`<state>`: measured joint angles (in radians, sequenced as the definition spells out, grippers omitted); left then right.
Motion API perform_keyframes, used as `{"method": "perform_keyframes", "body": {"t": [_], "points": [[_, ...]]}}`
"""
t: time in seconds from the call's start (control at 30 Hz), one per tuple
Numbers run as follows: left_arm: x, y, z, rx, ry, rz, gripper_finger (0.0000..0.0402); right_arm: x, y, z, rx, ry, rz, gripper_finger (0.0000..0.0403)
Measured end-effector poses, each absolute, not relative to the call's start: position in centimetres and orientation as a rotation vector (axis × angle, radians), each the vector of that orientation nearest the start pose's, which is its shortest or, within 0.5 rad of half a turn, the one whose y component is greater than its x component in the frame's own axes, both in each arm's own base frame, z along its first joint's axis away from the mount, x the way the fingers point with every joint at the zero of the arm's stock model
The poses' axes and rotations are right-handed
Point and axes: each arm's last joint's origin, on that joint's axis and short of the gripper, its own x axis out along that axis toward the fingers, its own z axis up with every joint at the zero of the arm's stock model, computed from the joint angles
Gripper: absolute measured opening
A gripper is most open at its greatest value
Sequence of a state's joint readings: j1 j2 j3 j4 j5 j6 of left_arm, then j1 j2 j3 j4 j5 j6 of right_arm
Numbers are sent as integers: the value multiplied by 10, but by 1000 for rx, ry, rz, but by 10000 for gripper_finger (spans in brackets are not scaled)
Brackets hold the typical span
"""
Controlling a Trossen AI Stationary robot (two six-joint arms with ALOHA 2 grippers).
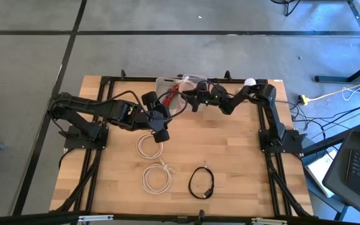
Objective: Pick and place USB-C Cables
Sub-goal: Put the top right gray USB cable into the transparent bin, then put the top gray USB cable into the transparent bin
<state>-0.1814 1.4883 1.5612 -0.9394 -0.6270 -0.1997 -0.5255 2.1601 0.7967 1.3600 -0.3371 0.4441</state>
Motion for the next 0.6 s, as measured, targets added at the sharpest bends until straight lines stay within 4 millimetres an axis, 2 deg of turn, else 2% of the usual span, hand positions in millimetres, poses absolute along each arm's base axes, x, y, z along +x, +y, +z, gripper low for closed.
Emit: {"method": "perform_keyframes", "body": {"t": [0.13,0.27,0.6], "points": [[295,-37,375,158,755,493,207,326,-177,99,432,-73,-162,227],[296,-37,375,155,756,488,207,325,-174,115,431,-194,-27,222],[295,-38,374,121,765,466,207,313,-157,197,276,-291,310,167]]}}
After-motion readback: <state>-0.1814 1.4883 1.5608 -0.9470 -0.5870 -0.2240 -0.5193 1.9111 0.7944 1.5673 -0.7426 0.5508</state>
